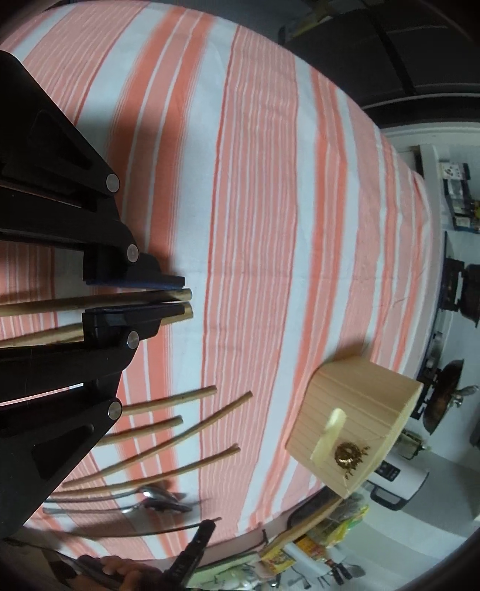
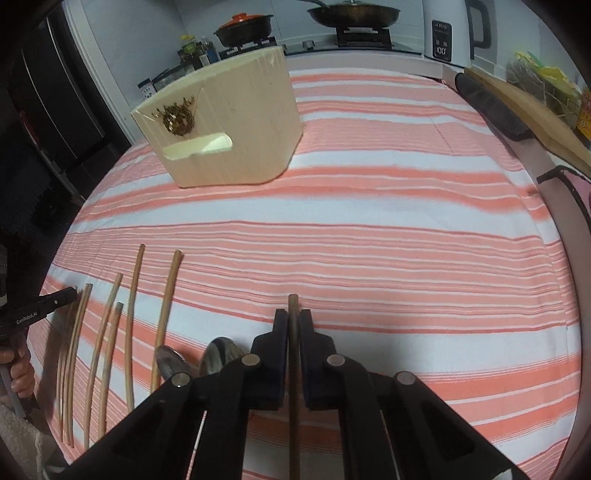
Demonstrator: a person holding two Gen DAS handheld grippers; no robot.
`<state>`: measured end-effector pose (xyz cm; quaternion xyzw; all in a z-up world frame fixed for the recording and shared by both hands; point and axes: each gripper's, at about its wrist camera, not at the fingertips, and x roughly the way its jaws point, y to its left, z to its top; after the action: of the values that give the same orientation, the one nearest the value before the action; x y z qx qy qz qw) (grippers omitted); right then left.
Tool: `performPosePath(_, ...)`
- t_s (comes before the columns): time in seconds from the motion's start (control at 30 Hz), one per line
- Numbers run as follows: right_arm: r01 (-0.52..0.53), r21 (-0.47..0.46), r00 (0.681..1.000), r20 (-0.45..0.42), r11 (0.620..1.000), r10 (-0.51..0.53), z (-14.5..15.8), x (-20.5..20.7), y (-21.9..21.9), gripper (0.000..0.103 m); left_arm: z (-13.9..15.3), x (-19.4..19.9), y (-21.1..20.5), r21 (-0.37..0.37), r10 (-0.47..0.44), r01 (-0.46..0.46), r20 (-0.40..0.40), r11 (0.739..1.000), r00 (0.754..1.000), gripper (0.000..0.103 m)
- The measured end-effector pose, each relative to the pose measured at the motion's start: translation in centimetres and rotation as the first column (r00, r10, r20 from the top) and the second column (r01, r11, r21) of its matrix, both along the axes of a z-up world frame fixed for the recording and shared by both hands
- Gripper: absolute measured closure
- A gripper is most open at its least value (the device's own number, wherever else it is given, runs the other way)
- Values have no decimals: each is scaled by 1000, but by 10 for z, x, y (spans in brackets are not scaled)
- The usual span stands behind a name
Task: Organize utensils
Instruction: 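Close the left gripper on one wooden chopstick while the right gripper closes on another, then lift the left chopstick over the cream box while the right tool carries its chopstick there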
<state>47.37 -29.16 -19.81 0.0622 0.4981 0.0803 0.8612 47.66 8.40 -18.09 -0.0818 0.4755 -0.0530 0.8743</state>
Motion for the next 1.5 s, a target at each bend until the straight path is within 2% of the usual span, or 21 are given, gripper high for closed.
performPosePath(0.2, -25, 34, 992, 127, 999, 20, 59, -23, 4, 97, 70, -32, -6, -4, -36, 37, 153, 999, 988, 98)
performPosePath(0.37, -53, 46, 973, 228, 998, 41, 111, -52, 6, 97, 125, -64, -9, -15, -58, 65, 270, 998, 961, 98)
performPosePath(0.5, -65, 57, 953, 298, 996, 45, 144, -78, 5, 97, 156, -84, -13, -26, -78, 92, 337, 995, 938, 98)
performPosePath(0.77, -91, 67, 902, 427, 994, 54, 192, -110, 14, 97, 186, -102, -29, -56, -107, 142, 402, 988, 909, 98)
performPosePath(0.93, -105, 61, 882, 466, 993, 64, 204, -111, 21, 97, 192, -99, -35, -66, -111, 151, 411, 986, 905, 98)
performPosePath(1.23, -125, 57, 866, 494, 991, 80, 221, -99, 28, 97, 211, -84, -53, -52, -142, 182, 435, 982, 889, 98)
performPosePath(1.5, -130, 30, 858, 504, 991, 98, 240, -57, 38, 98, 247, -43, -78, -38, -179, 220, 459, 975, 871, 98)
